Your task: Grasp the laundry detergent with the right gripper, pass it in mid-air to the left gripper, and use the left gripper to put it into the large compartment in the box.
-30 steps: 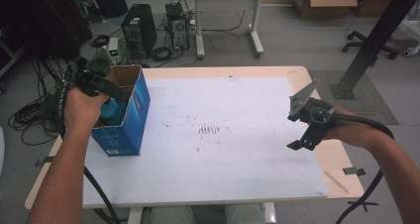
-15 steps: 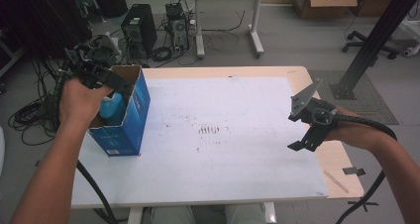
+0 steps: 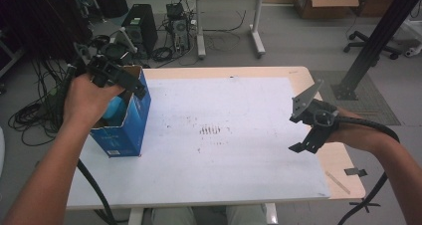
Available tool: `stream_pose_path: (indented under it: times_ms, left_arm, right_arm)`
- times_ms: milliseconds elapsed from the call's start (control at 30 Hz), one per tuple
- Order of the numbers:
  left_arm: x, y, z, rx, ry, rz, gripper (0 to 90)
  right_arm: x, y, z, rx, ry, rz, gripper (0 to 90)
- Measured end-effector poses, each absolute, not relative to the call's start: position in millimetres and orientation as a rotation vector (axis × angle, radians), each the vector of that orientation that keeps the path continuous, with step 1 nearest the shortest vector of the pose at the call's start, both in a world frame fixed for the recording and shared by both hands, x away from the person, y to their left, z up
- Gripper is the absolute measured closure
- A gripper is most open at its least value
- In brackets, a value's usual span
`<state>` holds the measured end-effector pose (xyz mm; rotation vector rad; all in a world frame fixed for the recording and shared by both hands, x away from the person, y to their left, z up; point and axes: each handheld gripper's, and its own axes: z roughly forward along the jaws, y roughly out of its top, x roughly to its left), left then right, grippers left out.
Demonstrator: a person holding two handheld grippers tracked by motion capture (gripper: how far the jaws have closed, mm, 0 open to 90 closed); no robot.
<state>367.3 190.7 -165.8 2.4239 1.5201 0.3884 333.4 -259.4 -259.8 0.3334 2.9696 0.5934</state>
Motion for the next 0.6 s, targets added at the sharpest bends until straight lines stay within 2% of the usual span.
stream_pose_path:
  times_ms: [600]
  left_arm:
    - [361.6,131.1,-151.8,2.572,1.251,0.381,10.1]
  right_arm:
    - [333.2,-258.4,-257.0,0.343,2.968,0.598,8.6]
